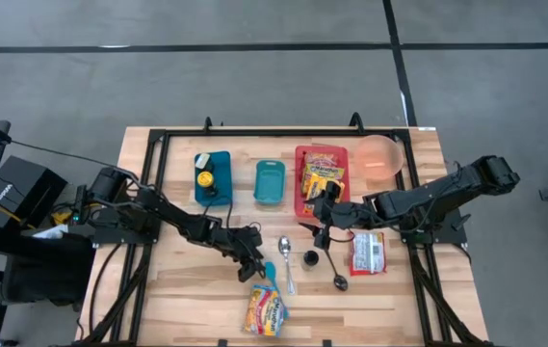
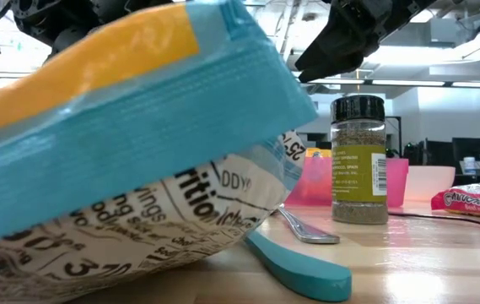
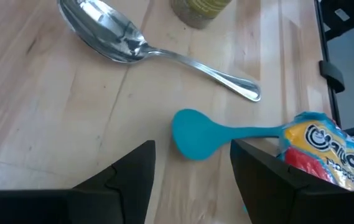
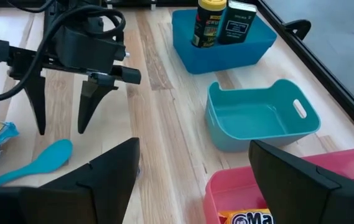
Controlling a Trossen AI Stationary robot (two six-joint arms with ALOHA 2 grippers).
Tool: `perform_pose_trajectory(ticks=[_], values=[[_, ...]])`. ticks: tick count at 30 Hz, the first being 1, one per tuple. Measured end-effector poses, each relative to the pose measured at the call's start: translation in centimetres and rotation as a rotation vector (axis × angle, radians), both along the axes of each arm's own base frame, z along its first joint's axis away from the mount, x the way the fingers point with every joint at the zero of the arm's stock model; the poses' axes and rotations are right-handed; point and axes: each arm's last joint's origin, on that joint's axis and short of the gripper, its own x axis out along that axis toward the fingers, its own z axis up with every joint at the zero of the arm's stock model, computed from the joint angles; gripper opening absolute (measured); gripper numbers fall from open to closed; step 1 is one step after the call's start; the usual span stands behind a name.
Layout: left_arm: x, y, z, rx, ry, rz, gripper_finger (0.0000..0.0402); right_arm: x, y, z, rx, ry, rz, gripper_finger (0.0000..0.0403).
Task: Pick & Place Food Item
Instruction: Put the blue spoon into the green bin
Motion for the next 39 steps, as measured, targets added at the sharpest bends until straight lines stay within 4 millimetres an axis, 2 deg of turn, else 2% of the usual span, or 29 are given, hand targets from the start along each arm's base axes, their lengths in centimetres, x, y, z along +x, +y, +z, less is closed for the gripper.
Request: perform_pose_trajectory(ticks=[10,18,28,39], values=[[0.6,-0.2,-1.9,-0.002,-0.006,-0.001,0.0204,0.0,0.0,0.0,0.000,-0.001,0.000,0.0297],[1.1,-0.3,-1.5,-0.023,-0.075,-0.008,0.0202,0.0,0.0,0.0,0.002,-0.001,-0.001,0.0297],[1.0,-0.4,-1.9,-0.026,-0.046,-0.022,0.0162,0.0,0.0,0.0,0.006,-0.002,-0.004,0.0297],[1.3,-0.4,-2.7,-0.022,-0.036,-0.019,0.0150,0.0,0.0,0.0,0.006,-0.002,-0.004,0.0297]])
